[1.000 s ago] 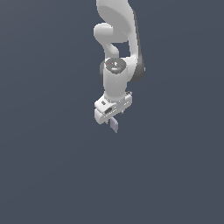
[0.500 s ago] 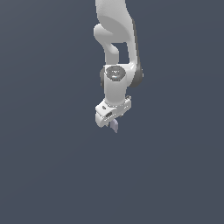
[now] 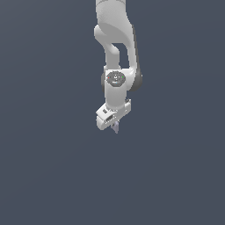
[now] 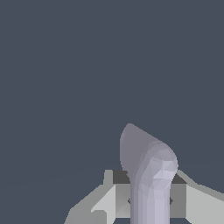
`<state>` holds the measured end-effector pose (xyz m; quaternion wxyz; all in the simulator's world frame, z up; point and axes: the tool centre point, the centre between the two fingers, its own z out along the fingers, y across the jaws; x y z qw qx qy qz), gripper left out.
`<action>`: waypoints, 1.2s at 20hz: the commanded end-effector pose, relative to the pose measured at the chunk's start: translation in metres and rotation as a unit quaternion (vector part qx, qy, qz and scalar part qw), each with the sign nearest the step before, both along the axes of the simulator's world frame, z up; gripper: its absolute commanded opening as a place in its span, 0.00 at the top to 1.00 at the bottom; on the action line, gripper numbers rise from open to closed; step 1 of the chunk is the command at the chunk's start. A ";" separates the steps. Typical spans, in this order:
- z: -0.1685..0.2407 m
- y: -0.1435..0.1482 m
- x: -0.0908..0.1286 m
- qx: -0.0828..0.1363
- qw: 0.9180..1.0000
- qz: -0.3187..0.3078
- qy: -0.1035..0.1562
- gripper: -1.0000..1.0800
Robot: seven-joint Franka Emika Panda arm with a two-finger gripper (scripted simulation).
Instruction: Pick up the object and move it to a goal position.
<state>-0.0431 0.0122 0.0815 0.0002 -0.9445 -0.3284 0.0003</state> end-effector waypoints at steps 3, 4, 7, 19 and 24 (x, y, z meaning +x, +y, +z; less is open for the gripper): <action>0.000 0.000 0.000 0.000 1.000 0.000 0.000 1.00; 0.000 0.000 0.000 0.000 1.000 0.000 0.000 1.00; 0.000 0.000 0.000 0.000 1.000 0.000 0.000 1.00; 0.033 0.001 -0.003 0.000 1.000 0.000 0.000 1.00; 0.071 0.004 -0.006 0.000 1.000 0.000 0.000 1.00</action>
